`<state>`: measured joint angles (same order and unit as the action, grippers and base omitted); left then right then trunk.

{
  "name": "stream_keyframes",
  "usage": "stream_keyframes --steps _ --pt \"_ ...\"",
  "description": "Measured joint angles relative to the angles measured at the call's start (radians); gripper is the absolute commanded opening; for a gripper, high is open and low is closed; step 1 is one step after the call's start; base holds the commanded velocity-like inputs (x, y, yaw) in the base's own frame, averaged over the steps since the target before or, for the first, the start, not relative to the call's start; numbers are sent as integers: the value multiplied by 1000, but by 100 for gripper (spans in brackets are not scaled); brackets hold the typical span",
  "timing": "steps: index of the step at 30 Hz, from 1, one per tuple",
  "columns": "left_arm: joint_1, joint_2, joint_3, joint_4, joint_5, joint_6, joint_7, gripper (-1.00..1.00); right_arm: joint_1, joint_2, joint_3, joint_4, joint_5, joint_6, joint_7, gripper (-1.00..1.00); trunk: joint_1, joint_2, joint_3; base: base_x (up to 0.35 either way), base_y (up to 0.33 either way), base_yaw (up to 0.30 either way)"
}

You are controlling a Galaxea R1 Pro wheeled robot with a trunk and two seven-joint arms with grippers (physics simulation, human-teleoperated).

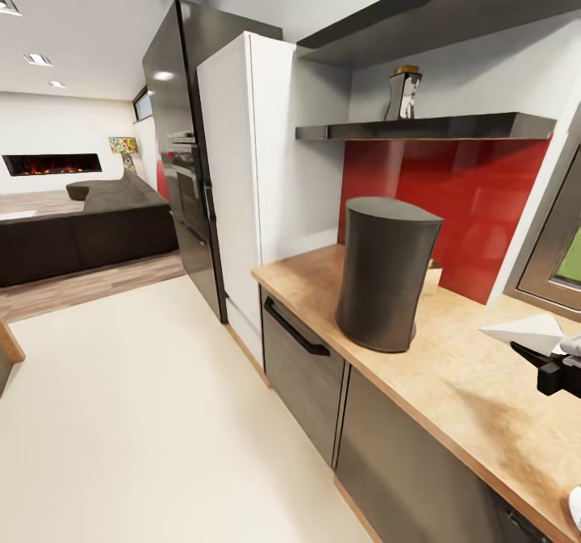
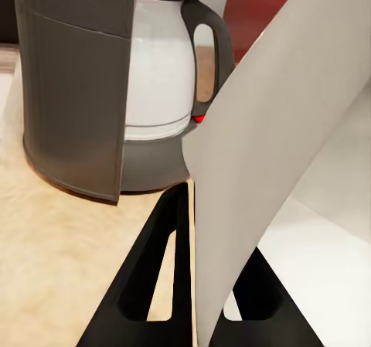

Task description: Set up a coffee station on the kitchen countertop: keep the coffee maker on the countertop, move the bottle of coffee from the kitchen shelf to the counter next to the coffee maker, place a paper coffee filter on top of the coffee maker, put the saucer next to the coffee maker with the coffee cup on the saucer, and place the electric kettle next to the coffee maker.

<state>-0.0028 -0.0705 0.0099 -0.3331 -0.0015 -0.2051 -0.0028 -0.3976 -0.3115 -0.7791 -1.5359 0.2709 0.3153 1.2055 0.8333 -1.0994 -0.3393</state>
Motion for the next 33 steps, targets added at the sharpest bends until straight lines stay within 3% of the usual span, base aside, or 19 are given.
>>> stream_keyframes --steps 33 --pt "0 0 0 0 -1 0 0 100 0 0 1 0 0 0 0 -100 -127 231 104 0 0 0"
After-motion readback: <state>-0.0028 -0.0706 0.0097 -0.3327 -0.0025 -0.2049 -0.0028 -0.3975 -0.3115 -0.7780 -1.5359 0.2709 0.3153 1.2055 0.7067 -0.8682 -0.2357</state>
